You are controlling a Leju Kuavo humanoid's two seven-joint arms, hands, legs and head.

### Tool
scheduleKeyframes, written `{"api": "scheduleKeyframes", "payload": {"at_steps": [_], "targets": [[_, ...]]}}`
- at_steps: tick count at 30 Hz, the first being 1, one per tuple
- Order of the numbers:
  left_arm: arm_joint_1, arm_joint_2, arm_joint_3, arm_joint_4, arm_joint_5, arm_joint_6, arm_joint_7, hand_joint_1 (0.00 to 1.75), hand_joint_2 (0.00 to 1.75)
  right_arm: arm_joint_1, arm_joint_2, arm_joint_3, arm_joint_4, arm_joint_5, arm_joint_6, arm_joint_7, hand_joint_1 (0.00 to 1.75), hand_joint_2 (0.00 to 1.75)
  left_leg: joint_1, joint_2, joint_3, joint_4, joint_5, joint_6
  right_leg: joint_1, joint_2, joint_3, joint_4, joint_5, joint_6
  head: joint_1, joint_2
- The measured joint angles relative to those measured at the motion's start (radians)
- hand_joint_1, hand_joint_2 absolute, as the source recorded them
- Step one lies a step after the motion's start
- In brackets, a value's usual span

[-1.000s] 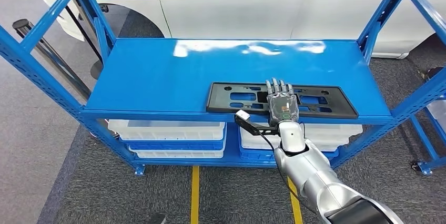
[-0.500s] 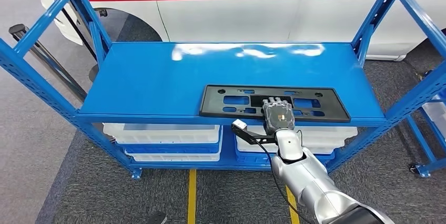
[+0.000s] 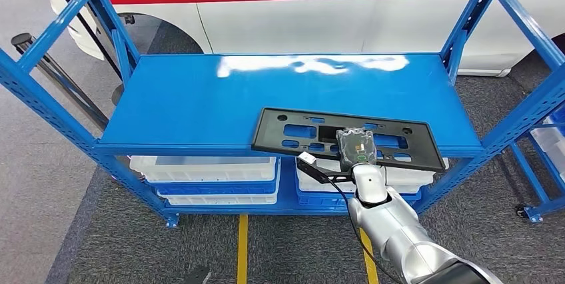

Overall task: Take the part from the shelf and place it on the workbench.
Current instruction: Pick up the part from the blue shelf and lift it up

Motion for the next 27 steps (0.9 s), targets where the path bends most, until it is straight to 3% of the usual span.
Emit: {"api": "scheduleKeyframes", "payload": {"at_steps": [27], "targets": [[-0.01, -0.002, 0.025, 0.0, -0.024, 0.04, -0.043, 0.0, 1.75, 0.011, -0.019, -0.009, 0.0, 0.045, -0.068, -0.03, 1.69, 1.75, -0.002, 0.0, -0.005, 0.007, 0.0, 0.003, -0.002, 0.0, -0.003, 0.0, 0.003, 0.005, 0.0, 0.0]]}}
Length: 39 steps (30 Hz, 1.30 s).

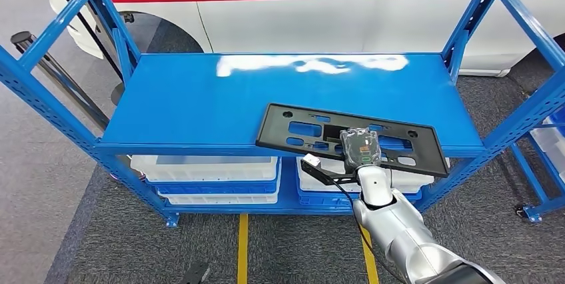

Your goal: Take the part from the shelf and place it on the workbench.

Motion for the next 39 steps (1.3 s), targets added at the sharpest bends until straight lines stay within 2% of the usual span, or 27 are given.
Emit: {"api": "scheduleKeyframes", "payload": {"at_steps": [6, 11, 19, 25, 30, 34, 35, 36, 37, 39], "targets": [[0.0, 0.0, 0.008, 0.0, -0.001, 0.003, 0.008, 0.0, 1.75, 0.003, -0.004, 0.012, -0.05, 0.054, -0.065, 0.004, 1.69, 1.75, 0.0, -0.001, 0.001, 0.001, 0.001, 0.001, 0.0, -0.002, -0.002, 0.0, 0.0, 0.0, 0.0, 0.0], [0.001, 0.0, 0.019, 0.0, 0.004, -0.009, 0.018, 0.0, 1.75, 0.003, -0.023, 0.095, -0.151, 0.063, -0.072, 0.054, 1.69, 1.75, 0.0, -0.001, 0.0, 0.001, 0.001, 0.002, 0.0, -0.002, -0.003, 0.0, -0.001, 0.001, 0.0, 0.0], [0.001, 0.0, 0.025, 0.0, -0.007, -0.008, 0.02, 0.0, 1.75, 0.0, -0.043, 0.193, -0.232, 0.067, -0.073, 0.085, 1.69, 1.75, -0.001, -0.002, -0.001, 0.001, -0.002, 0.003, 0.0, -0.002, -0.003, 0.0, -0.004, 0.003, 0.0, 0.0], [-0.001, 0.0, 0.025, 0.0, -0.027, -0.063, -0.035, 0.0, 1.75, -0.03, -0.053, 0.29, -0.241, 0.069, -0.073, 0.097, 1.69, 1.75, -0.001, -0.002, -0.001, 0.001, -0.003, 0.004, -0.001, -0.003, -0.003, 0.0, -0.004, 0.004, 0.0, 0.0], [-0.001, 0.0, 0.025, 0.0, -0.021, -0.081, -0.041, 0.0, 1.75, -0.039, -0.056, 0.311, -0.239, 0.069, -0.073, 0.086, 1.69, 1.75, -0.003, -0.002, -0.007, 0.012, -0.009, 0.016, -0.005, -0.003, -0.002, -0.002, -0.004, 0.007, 0.0, 0.0], [-0.001, 0.0, 0.025, 0.0, -0.024, -0.077, -0.038, 0.0, 1.75, -0.039, -0.058, 0.311, -0.237, 0.069, -0.073, 0.085, 1.69, 1.75, -0.001, -0.002, -0.004, 0.006, 0.003, 0.029, -0.004, -0.004, 0.002, -0.008, 0.0, 0.022, 0.0, 0.0], [-0.001, 0.0, 0.025, 0.0, -0.024, -0.075, -0.037, 0.0, 1.75, -0.04, -0.06, 0.311, -0.237, 0.069, -0.073, 0.085, 1.69, 1.75, 0.001, -0.001, -0.001, -0.004, 0.011, 0.034, -0.004, -0.004, -0.001, 0.0, -0.011, 0.025, 0.001, 0.0], [-0.002, -0.001, 0.025, 0.0, -0.025, -0.073, -0.036, 0.0, 1.75, -0.041, -0.061, 0.311, -0.236, 0.069, -0.073, 0.085, 1.69, 1.75, 0.004, 0.0, 0.002, -0.014, 0.018, 0.039, -0.003, -0.005, -0.01, 0.026, -0.034, 0.027, 0.001, 0.0], [-0.003, -0.001, 0.025, 0.0, -0.025, -0.072, -0.036, 0.0, 1.75, -0.042, -0.064, 0.311, -0.236, 0.069, -0.073, 0.085, 1.69, 1.75, 0.007, 0.001, 0.002, -0.02, 0.023, 0.043, -0.002, -0.005, -0.028, 0.073, -0.069, 0.028, 0.002, 0.0], [-0.004, -0.001, 0.025, 0.0, -0.025, -0.07, -0.034, 0.0, 1.75, -0.041, -0.068, 0.311, -0.232, 0.069, -0.074, 0.085, 1.69, 1.75, 0.005, 0.001, -0.004, -0.017, 0.025, 0.046, -0.002, -0.005, -0.078, 0.202, -0.137, 0.03, 0.002, 0.0]]}}
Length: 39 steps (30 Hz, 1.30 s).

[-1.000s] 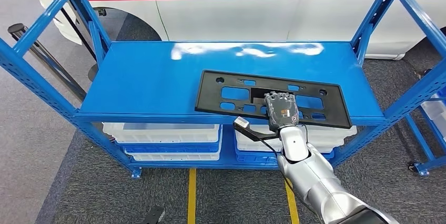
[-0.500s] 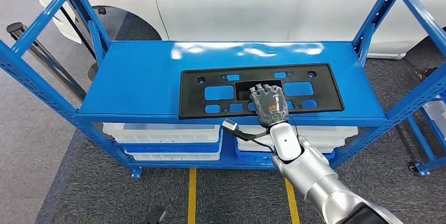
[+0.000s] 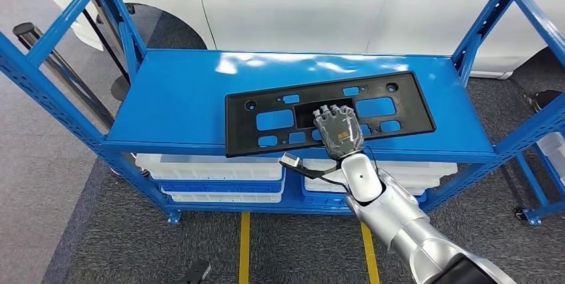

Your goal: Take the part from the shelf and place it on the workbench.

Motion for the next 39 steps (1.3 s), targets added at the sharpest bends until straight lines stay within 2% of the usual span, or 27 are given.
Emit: {"api": "scheduleKeyframes", "payload": {"at_steps": [1, 2, 3, 5, 7, 10, 11, 13, 15, 16, 17, 18, 19, 21, 22, 23, 26, 27, 28, 30, 31, 32, 33, 34, 35, 37, 39], "targets": [[0.0, 0.0, 0.0, 0.0, 0.0, 0.001, 0.001, 0.0, 1.75, 0.002, -0.002, 0.0, 0.002, 0.0, 0.0, -0.001, 1.69, 1.75, 0.0, 0.0, -0.004, 0.004, 0.0, 0.0, -0.001, 0.0, -0.016, 0.046, -0.014, 0.002, 0.0, 0.0], [0.0, 0.0, 0.0, 0.0, -0.001, 0.001, 0.001, 0.0, 1.75, 0.003, -0.003, 0.0, 0.005, 0.0, 0.0, -0.002, 1.69, 1.75, 0.0, -0.001, -0.009, 0.009, 0.0, 0.0, -0.002, 0.0, -0.017, 0.059, -0.01, 0.004, 0.0, 0.0], [0.001, -0.001, 0.0, 0.0, -0.001, 0.001, 0.002, 0.0, 1.75, 0.003, -0.005, 0.0, 0.008, -0.001, 0.0, -0.005, 1.69, 1.75, 0.001, -0.001, -0.014, 0.015, -0.001, -0.001, -0.005, -0.001, 0.002, 0.031, 0.012, 0.006, 0.0, 0.0], [0.0, -0.002, 0.0, 0.0, -0.003, 0.0, 0.002, 0.0, 1.75, 0.001, -0.007, 0.0, 0.011, -0.001, 0.0, -0.009, 1.69, 1.75, 0.002, -0.002, -0.024, 0.029, -0.004, -0.009, -0.009, -0.001, 0.074, -0.094, 0.062, 0.006, 0.0, 0.0], [-0.001, -0.002, 0.0, 0.0, -0.004, 0.0, 0.003, 0.0, 1.75, 0.001, -0.007, 0.0, 0.012, -0.002, 0.0, -0.012, 1.69, 1.75, 0.0, -0.003, -0.033, 0.042, -0.005, -0.022, -0.005, 0.002, 0.114, -0.169, 0.082, -0.002, -0.001, 0.0], [-0.001, -0.002, 0.0, 0.0, -0.004, 0.0, 0.003, 0.0, 1.75, 0.001, -0.008, 0.0, 0.014, -0.002, 0.0, -0.014, 1.69, 1.75, -0.001, -0.005, -0.042, 0.046, 0.003, -0.043, -0.001, 0.004, 0.104, -0.176, 0.09, -0.024, -0.002, 0.0], [0.0, -0.002, 0.0, 0.0, -0.004, 0.0, 0.003, 0.0, 1.75, 0.001, -0.008, 0.0, 0.014, -0.002, 0.0, -0.015, 1.69, 1.75, 0.0, -0.006, -0.049, 0.054, -0.006, -0.049, -0.002, 0.003, 0.099, -0.177, 0.096, -0.034, -0.003, 0.0], [0.0, -0.002, 0.0, 0.0, -0.007, 0.0, 0.003, 0.0, 1.75, 0.0, -0.008, 0.0, 0.014, -0.002, 0.0, -0.017, 1.69, 1.75, 0.004, -0.005, -0.076, 0.12, -0.068, -0.056, -0.003, 0.0, 0.085, -0.181, 0.11, -0.053, -0.003, 0.0], [0.0, -0.002, 0.0, 0.0, -0.011, 0.0, 0.003, 0.0, 1.75, 0.001, -0.008, 0.0, 0.014, -0.002, 0.0, -0.02, 1.69, 1.75, 0.004, -0.005, -0.116, 0.248, -0.154, -0.059, 0.002, -0.002, 0.067, -0.181, 0.124, -0.062, -0.004, 0.0], [0.0, -0.002, 0.0, 0.0, -0.012, -0.001, 0.003, 0.0, 1.75, 0.002, -0.008, 0.0, 0.014, -0.002, 0.0, -0.02, 1.69, 1.75, 0.004, -0.005, -0.128, 0.303, -0.18, -0.06, 0.004, -0.002, 0.057, -0.181, 0.132, -0.063, -0.004, 0.0], [0.0, -0.002, 0.0, 0.0, -0.012, -0.001, 0.003, 0.0, 1.75, 0.004, -0.009, 0.0, 0.014, -0.002, 0.0, -0.021, 1.69, 1.75, 0.004, -0.005, -0.125, 0.326, -0.186, -0.059, 0.007, -0.003, 0.047, -0.181, 0.139, -0.063, -0.004, 0.0], [0.0, -0.002, 0.0, 0.0, -0.013, 0.0, 0.004, 0.0, 1.75, 0.006, -0.009, 0.0, 0.014, -0.002, 0.0, -0.022, 1.69, 1.75, 0.003, -0.005, -0.102, 0.31, -0.173, -0.055, 0.01, -0.003, 0.038, -0.18, 0.147, -0.063, -0.004, 0.0], [-0.001, -0.002, 0.0, 0.0, -0.014, 0.0, 0.004, 0.0, 1.75, 0.008, -0.009, 0.0, 0.014, -0.002, 0.0, -0.023, 1.69, 1.75, 0.001, -0.005, -0.06, 0.258, -0.149, -0.049, 0.012, -0.003, 0.03, -0.18, 0.154, -0.062, -0.004, 0.0], [-0.004, 0.0, 0.0, 0.0, -0.018, 0.001, 0.005, 0.0, 1.75, 0.008, -0.009, -0.001, 0.014, -0.002, 0.0, -0.026, 1.69, 1.75, -0.007, -0.005, 0.039, 0.113, -0.116, -0.034, 0.013, -0.003, 0.019, -0.18, 0.169, -0.057, -0.003, 0.0], [-0.005, 0.001, 0.0, 0.0, -0.02, 0.002, 0.005, 0.0, 1.75, 0.008, -0.01, -0.003, 0.013, -0.002, -0.001, -0.028, 1.69, 1.75, -0.012, -0.006, 0.07, 0.062, -0.11, -0.029, 0.012, -0.004, 0.017, -0.182, 0.176, -0.052, -0.003, 0.0], [-0.006, 0.002, 0.0, 0.0, -0.022, 0.002, 0.006, 0.0, 1.75, 0.009, -0.01, -0.004, 0.013, -0.002, -0.001, -0.03, 1.69, 1.75, -0.017, -0.006, 0.084, 0.034, -0.11, -0.026, 0.01, -0.004, 0.016, -0.184, 0.184, -0.046, -0.003, 0.0], [-0.005, 0.003, 0.0, 0.0, -0.034, 0.004, 0.01, 0.0, 1.75, 0.017, -0.012, -0.011, 0.01, -0.005, -0.001, -0.038, 1.69, 1.75, -0.018, -0.004, 0.076, 0.014, -0.084, -0.017, 0.009, -0.004, 0.013, -0.194, 0.197, -0.026, -0.004, 0.0], [-0.004, 0.003, 0.0, 0.0, -0.038, 0.005, 0.013, 0.0, 1.75, 0.022, -0.013, -0.016, 0.008, -0.006, -0.001, -0.04, 1.69, 1.75, -0.015, -0.003, 0.071, 0.007, -0.07, -0.01, 0.009, -0.004, 0.008, -0.183, 0.177, -0.02, -0.003, 0.0], [-0.004, 0.004, 0.0, 0.0, -0.041, 0.006, 0.014, 0.0, 1.75, 0.029, -0.016, -0.022, 0.006, -0.008, -0.001, -0.041, 1.69, 1.75, -0.012, -0.001, 0.063, 0.001, -0.056, -0.003, 0.01, -0.003, -0.002, -0.153, 0.138, -0.015, -0.002, 0.0], [-0.001, 0.006, 0.0, 0.0, -0.046, 0.009, 0.016, 0.0, 1.75, 0.043, -0.021, -0.036, -0.001, -0.009, -0.002, -0.041, 1.69, 1.75, -0.011, 0.0, 0.037, 0.0, -0.033, 0.004, 0.007, -0.003, -0.03, -0.039, 0.035, -0.008, -0.001, 0.0], [0.002, 0.008, 0.0, 0.0, -0.048, 0.012, 0.016, 0.0, 1.75, 0.053, -0.024, -0.043, -0.005, -0.009, -0.002, -0.042, 1.69, 1.75, -0.012, 0.0, 0.023, 0.002, -0.023, 0.004, 0.007, -0.003, -0.042, 0.023, 0.003, -0.004, -0.001, 0.0], [0.005, 0.01, 0.0, 0.0, -0.049, 0.016, 0.016, 0.0, 1.75, 0.063, -0.027, -0.05, -0.009, -0.009, -0.002, -0.042, 1.69, 1.75, -0.012, 0.0, 0.008, 0.005, -0.014, 0.003, 0.006, -0.003, -0.042, 0.066, -0.004, -0.001, -0.001, 0.0], [0.007, 0.013, 0.0, 0.0, -0.05, 0.02, 0.015, 0.0, 1.75, 0.074, -0.029, -0.057, -0.014, -0.009, -0.002, -0.043, 1.69, 1.75, -0.011, 0.0, -0.007, 0.008, -0.006, 0.001, 0.004, -0.003, -0.028, 0.078, 0.009, 0.001, -0.001, 0.0], [0.01, 0.016, 0.0, 0.0, -0.051, 0.024, 0.014, 0.0, 1.75, 0.083, -0.032, -0.066, -0.02, -0.009, -0.002, -0.043, 1.69, 1.75, -0.011, 0.0, -0.021, 0.014, 0.001, -0.002, 0.002, -0.003, 0.004, 0.053, 0.034, 0.003, -0.001, 0.0], [0.011, 0.019, 0.0, 0.0, -0.052, 0.025, 0.012, 0.0, 1.75, 0.091, -0.034, -0.076, -0.025, -0.009, -0.002, -0.043, 1.69, 1.75, -0.01, 0.0, -0.035, 0.021, 0.007, -0.006, 0.0, -0.003, 0.05, -0.001, 0.055, 0.003, -0.001, 0.0], [0.011, 0.024, 0.0, 0.0, -0.051, 0.022, 0.004, 0.0, 1.75, 0.098, -0.037, -0.097, -0.037, -0.009, -0.002, -0.042, 1.69, 1.75, -0.012, 0.0, -0.06, 0.037, 0.016, -0.017, 0.002, -0.002, 0.135, -0.127, 0.055, -0.004, -0.002, 0.0], [0.009, 0.027, 0.0, 0.0, -0.053, 0.018, -0.002, 0.0, 1.75, 0.105, -0.042, -0.119, -0.048, -0.009, -0.003, -0.041, 1.69, 1.75, -0.014, -0.001, -0.072, 0.043, 0.03, -0.029, 0.008, 0.001, 0.16, -0.183, 0.04, -0.02, -0.002, 0.0]]}}
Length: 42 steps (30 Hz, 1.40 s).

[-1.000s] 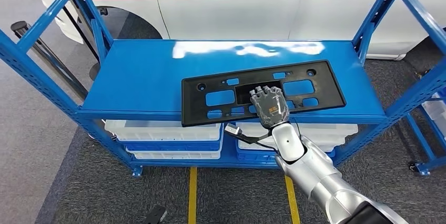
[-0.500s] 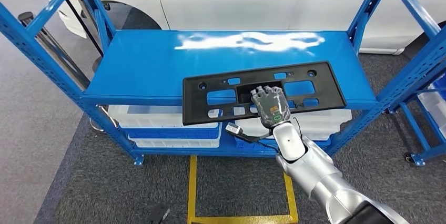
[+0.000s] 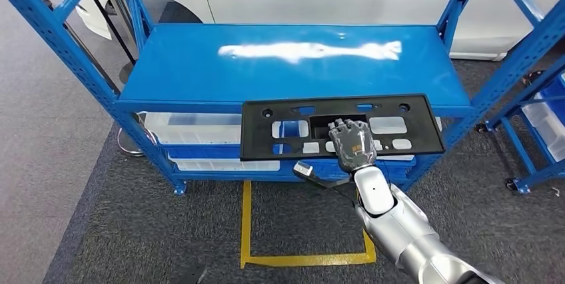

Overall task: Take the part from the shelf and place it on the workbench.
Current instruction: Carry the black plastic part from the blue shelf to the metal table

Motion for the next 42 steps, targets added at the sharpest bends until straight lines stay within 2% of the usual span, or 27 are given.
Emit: {"api": "scheduleKeyframes", "payload": {"at_steps": [2, 3, 5, 7, 8, 10, 12, 14, 16, 18, 20, 22, 23, 24, 25, 26, 27, 29, 31, 33, 34, 36, 37, 38, 39, 40, 42], "targets": [[0.0, 0.001, 0.0, 0.0, -0.003, 0.0, -0.001, 0.0, 1.75, 0.009, -0.007, -0.017, -0.006, 0.0, 0.0, -0.002, 1.69, 1.75, 0.003, -0.001, -0.006, 0.0, 0.009, -0.012, 0.0, -0.001, -0.01, -0.006, 0.013, -0.019, 0.0, 0.0], [0.001, 0.002, 0.0, 0.0, -0.005, 0.001, 0.001, 0.0, 1.75, 0.011, -0.009, -0.022, -0.007, 0.0, 0.0, -0.002, 1.69, 1.75, 0.005, -0.002, -0.012, 0.01, -0.006, -0.017, -0.001, -0.003, -0.017, -0.007, 0.023, -0.028, 0.0, 0.0], [-0.001, 0.003, 0.0, 0.0, -0.007, 0.002, 0.003, 0.0, 1.75, 0.012, -0.011, -0.029, -0.01, 0.001, 0.0, -0.001, 1.69, 1.75, 0.009, -0.003, -0.036, 0.082, -0.087, -0.026, -0.004, -0.005, -0.037, -0.01, 0.045, -0.042, -0.001, 0.0], [-0.007, 0.003, 0.0, 0.0, -0.005, 0.002, 0.003, 0.0, 1.75, 0.012, -0.014, -0.033, -0.013, 0.003, 0.0, 0.002, 1.69, 1.75, 0.009, -0.003, -0.063, 0.204, -0.177, -0.032, -0.002, -0.005, -0.065, -0.009, 0.067, -0.048, -0.002, 0.0], [-0.01, 0.003, 0.0, 0.0, -0.004, 0.003, 0.003, 0.0, 1.75, 0.011, -0.015, -0.034, -0.013, 0.003, 0.0, 0.004, 1.69, 1.75, 0.009, -0.003, -0.067, 0.253, -0.193, -0.033, 0.0, -0.006, -0.08, -0.008, 0.079, -0.049, -0.002, 0.0], [-0.014, 0.003, 0.0, 0.0, 0.0, 0.004, 0.002, 0.0, 1.75, 0.01, -0.017, -0.034, -0.013, 0.003, 0.0, 0.003, 1.69, 1.75, 0.009, -0.003, -0.03, 0.261, -0.159, -0.03, 0.002, -0.006, -0.112, -0.003, 0.101, -0.046, -0.002, 0.0], [-0.018, 0.002, 0.001, 0.0, 0.003, 0.004, 0.0, 0.0, 1.75, 0.005, -0.018, -0.034, -0.014, 0.003, 0.0, 0.001, 1.69, 1.75, 0.007, -0.004, 0.063, 0.154, -0.123, -0.02, 0.003, -0.005, -0.138, 0.001, 0.12, -0.042, -0.002, 0.0], [-0.024, 0.002, 0.003, 0.0, 0.004, 0.004, -0.001, 0.0, 1.75, -0.001, -0.019, -0.034, -0.015, 0.003, -0.001, 0.0, 1.69, 1.75, 0.001, -0.005, 0.149, 0.027, -0.136, -0.009, 0.003, -0.006, -0.149, 0.0, 0.14, -0.032, -0.002, 0.0], [-0.027, 0.001, 0.006, 0.0, 0.004, 0.004, -0.001, 0.0, 1.75, -0.007, -0.02, -0.034, -0.016, 0.003, -0.001, -0.003, 1.69, 1.75, -0.006, -0.006, 0.172, -0.024, -0.142, -0.002, 0.001, -0.008, -0.149, -0.01, 0.162, -0.019, -0.003, 0.0], [-0.028, -0.001, 0.007, 0.0, 0.004, 0.004, 0.0, 0.0, 1.75, -0.01, -0.022, -0.034, -0.016, 0.003, -0.001, -0.004, 1.69, 1.75, -0.002, -0.004, 0.162, -0.033, -0.117, 0.01, 0.0, -0.007, -0.153, -0.012, 0.16, -0.007, -0.005, 0.0], [-0.029, -0.004, 0.007, 0.0, 0.004, 0.004, 0.0, 0.0, 1.75, -0.013, -0.026, -0.034, -0.016, 0.003, -0.001, -0.005, 1.69, 1.75, 0.003, 0.0, 0.141, -0.042, -0.087, 0.026, 0.0, -0.005, -0.173, 0.043, 0.084, 0.001, -0.002, 0.0], [-0.029, -0.006, 0.007, 0.0, 0.004, 0.005, 0.002, 0.0, 1.75, -0.014, -0.03, -0.034, -0.016, 0.002, -0.001, -0.007, 1.69, 1.75, 0.0, 0.001, 0.108, -0.04, -0.061, 0.033, -0.001, -0.004, -0.2, 0.165, -0.017, 0.006, 0.0, 0.0], [-0.028, -0.007, 0.008, 0.0, 0.005, 0.006, 0.004, 0.0, 1.75, -0.014, -0.031, -0.034, -0.015, 0.002, -0.001, -0.008, 1.69, 1.75, -0.001, 0.001, 0.091, -0.037, -0.05, 0.032, -0.001, -0.004, -0.207, 0.224, -0.039, 0.008, 0.0, 0.0], [-0.027, -0.007, 0.009, 0.0, 0.007, 0.008, 0.007, 0.0, 1.75, -0.014, -0.032, -0.034, -0.014, 0.002, -0.001, -0.01, 1.69, 1.75, -0.001, 0.001, 0.073, -0.034, -0.038, 0.031, -0.001, -0.004, -0.203, 0.261, -0.035, 0.01, 0.0, 0.0], [-0.027, -0.007, 0.011, 0.0, 0.008, 0.01, 0.008, 0.0, 1.75, -0.014, -0.032, -0.034, -0.013, 0.001, -0.001, -0.011, 1.69, 1.75, -0.002, 0.001, 0.055, -0.029, -0.028, 0.03, -0.001, -0.005, -0.185, 0.266, -0.012, 0.01, 0.0, 0.0], [-0.026, -0.007, 0.013, 0.0, 0.009, 0.013, 0.008, 0.0, 1.75, -0.015, -0.033, -0.034, -0.012, 0.001, -0.001, -0.011, 1.69, 1.75, -0.002, 0.001, 0.037, -0.022, -0.019, 0.027, -0.001, -0.005, -0.149, 0.237, 0.016, 0.009, 0.0, 0.0], [-0.026, -0.007, 0.015, 0.0, 0.01, 0.016, 0.007, 0.0, 1.75, -0.017, -0.034, -0.034, -0.011, 0.001, -0.001, -0.01, 1.69, 1.75, -0.002, 0.001, 0.02, -0.015, -0.011, 0.024, -0.001, -0.004, -0.1, 0.179, 0.028, 0.006, 0.0, 0.0], [-0.025, -0.007, 0.017, 0.0, 0.008, 0.019, 0.005, 0.0, 1.75, -0.022, -0.035, -0.034, -0.011, 0.001, -0.001, -0.011, 1.69, 1.75, -0.005, 0.0, -0.003, -0.002, 0.003, 0.015, 0.004, -0.003, -0.009, 0.049, 0.009, -0.004, -0.001, 0.0], [-0.024, -0.007, 0.019, 0.0, 0.006, 0.02, 0.004, 0.0, 1.75, -0.028, -0.037, -0.034, -0.01, 0.001, -0.002, -0.012, 1.69, 1.75, -0.006, -0.001, -0.013, -0.003, 0.022, 0.004, 0.01, -0.002, 0.017, -0.008, -0.008, -0.016, -0.002, 0.0], [-0.021, -0.006, 0.021, 0.0, 0.004, 0.02, 0.003, 0.0, 1.75, -0.033, -0.039, -0.034, -0.006, 0.002, -0.002, -0.011, 1.69, 1.75, -0.005, -0.003, -0.023, -0.003, 0.027, -0.007, 0.006, -0.004, 0.0, -0.013, 0.013, -0.033, -0.002, 0.0], [-0.019, -0.005, 0.022, 0.0, 0.003, 0.02, 0.003, 0.0, 1.75, -0.035, -0.039, -0.034, -0.005, 0.002, -0.002, -0.011, 1.69, 1.75, -0.004, -0.004, -0.034, 0.014, 0.002, -0.013, 0.004, -0.005, -0.012, -0.015, 0.026, -0.042, -0.003, 0.0], [-0.018, -0.004, 0.023, 0.0, 0.002, 0.02, 0.003, 0.0, 1.75, -0.038, -0.039, -0.034, -0.004, 0.003, -0.002, -0.011, 1.69, 1.75, 0.0, -0.006, -0.064, 0.105, -0.093, -0.022, 0.001, -0.008, -0.039, -0.017, 0.053, -0.055, -0.005, 0.0], [-0.018, -0.004, 0.023, 0.0, 0.002, 0.02, 0.003, 0.0, 1.75, -0.038, -0.039, -0.034, -0.004, 0.003, -0.002, -0.01, 1.69, 1.75, 0.002, -0.006, -0.079, 0.172, -0.142, -0.025, 0.002, -0.008, -0.055, -0.016, 0.066, -0.057, -0.006, 0.0], [-0.018, -0.004, 0.023, 0.0, 0.002, 0.02, 0.003, 0.0, 1.75, -0.038, -0.039, -0.034, -0.004, 0.003, -0.002, -0.011, 1.69, 1.75, 0.003, -0.005, -0.088, 0.235, -0.17, -0.029, 0.002, -0.008, -0.071, -0.015, 0.078, -0.057, -0.006, 0.0], [-0.019, -0.004, 0.023, 0.0, 0.002, 0.02, 0.003, 0.0, 1.75, -0.038, -0.039, -0.034, -0.003, 0.003, -0.002, -0.011, 1.69, 1.75, 0.004, -0.005, -0.086, 0.278, -0.175, -0.031, 0.003, -0.008, -0.087, -0.014, 0.09, -0.056, -0.006, 0.0], [-0.019, -0.004, 0.023, 0.0, 0.002, 0.02, 0.003, 0.0, 1.75, -0.038, -0.039, -0.034, -0.002, 0.003, -0.002, -0.011, 1.69, 1.75, 0.005, -0.005, -0.069, 0.289, -0.16, -0.032, 0.003, -0.008, -0.104, -0.013, 0.102, -0.054, -0.006, 0.0], [-0.02, -0.004, 0.023, 0.0, 0.002, 0.02, 0.003, 0.0, 1.75, -0.038, -0.039, -0.034, -0.002, 0.003, -0.002, -0.011, 1.69, 1.75, 0.006, -0.006, 0.017, 0.209, -0.111, -0.027, 0.003, -0.008, -0.133, -0.009, 0.125, -0.049, -0.006, 0.0]]}}
